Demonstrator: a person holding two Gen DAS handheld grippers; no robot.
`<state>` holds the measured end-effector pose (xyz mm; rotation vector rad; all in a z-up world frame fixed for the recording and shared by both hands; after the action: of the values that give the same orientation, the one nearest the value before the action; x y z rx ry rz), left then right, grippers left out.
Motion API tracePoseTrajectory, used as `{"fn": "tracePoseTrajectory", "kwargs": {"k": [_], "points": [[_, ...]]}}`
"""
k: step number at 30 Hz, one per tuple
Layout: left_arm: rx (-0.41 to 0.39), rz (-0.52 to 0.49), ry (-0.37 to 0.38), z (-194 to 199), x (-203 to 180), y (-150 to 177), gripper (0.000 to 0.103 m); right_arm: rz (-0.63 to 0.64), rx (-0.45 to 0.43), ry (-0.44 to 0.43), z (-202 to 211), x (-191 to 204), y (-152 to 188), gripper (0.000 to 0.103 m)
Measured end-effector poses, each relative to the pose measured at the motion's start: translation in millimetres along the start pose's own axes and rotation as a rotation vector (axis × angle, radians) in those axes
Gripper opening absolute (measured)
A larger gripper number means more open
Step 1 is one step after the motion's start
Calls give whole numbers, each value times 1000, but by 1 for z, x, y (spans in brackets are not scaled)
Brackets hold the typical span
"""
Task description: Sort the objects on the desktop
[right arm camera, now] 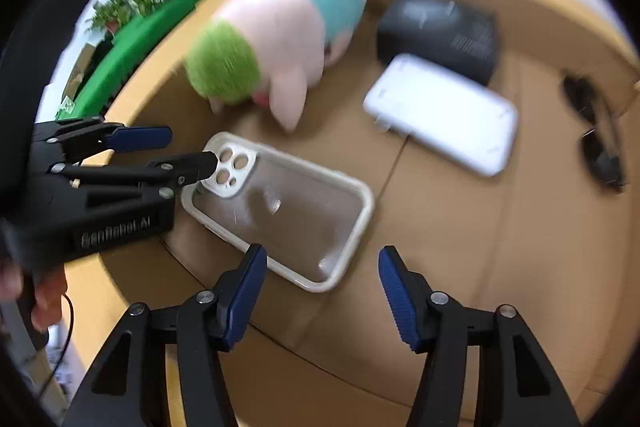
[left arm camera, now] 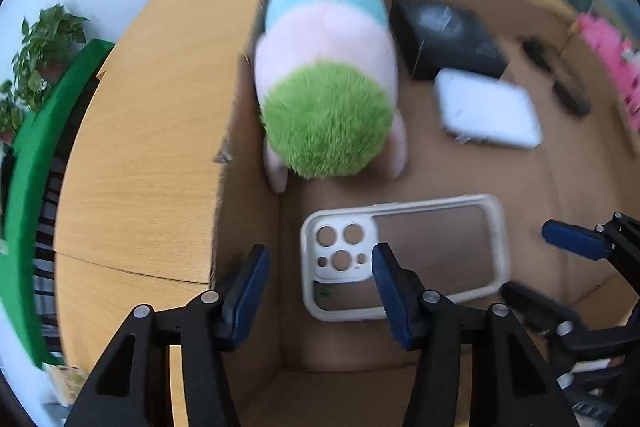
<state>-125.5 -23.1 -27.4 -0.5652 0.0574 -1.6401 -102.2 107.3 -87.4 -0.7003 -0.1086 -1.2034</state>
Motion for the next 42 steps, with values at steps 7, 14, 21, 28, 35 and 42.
{"fn": "tracePoseTrajectory", "kwargs": {"k": [7,14,21,28,35,42], "points": [[-527,209,139,103,17,52,103,75,-529,252,129,-5,47,86],[-679,251,41,70,-14,73,103,-33,-635,352,126,-53,93,86],[-701,249,-23,50,-31,85,103,24,-642,430,109,-45,101,88],[-690,234,-14,45,-32,80,103,8,-673,470,105,-49,100,103],[-693,234,-12,45,-33,81,103,9,-675,466,105,-51,101,103],[-693,233,-11,45,-33,81,103,11,-675,465,105,-50,101,103]]}}
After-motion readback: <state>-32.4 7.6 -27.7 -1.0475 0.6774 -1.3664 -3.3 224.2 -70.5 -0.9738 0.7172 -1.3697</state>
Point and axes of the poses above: each gripper's, at about its wrist camera, not at the fingertips, and z roughly against the way its jaws point, x to its left, y to its underside, the point moved 5 cm from there along -z, roughly the way its jaws point, and after that the axes turned 15 degrees about -y, right-handed, at the moved point
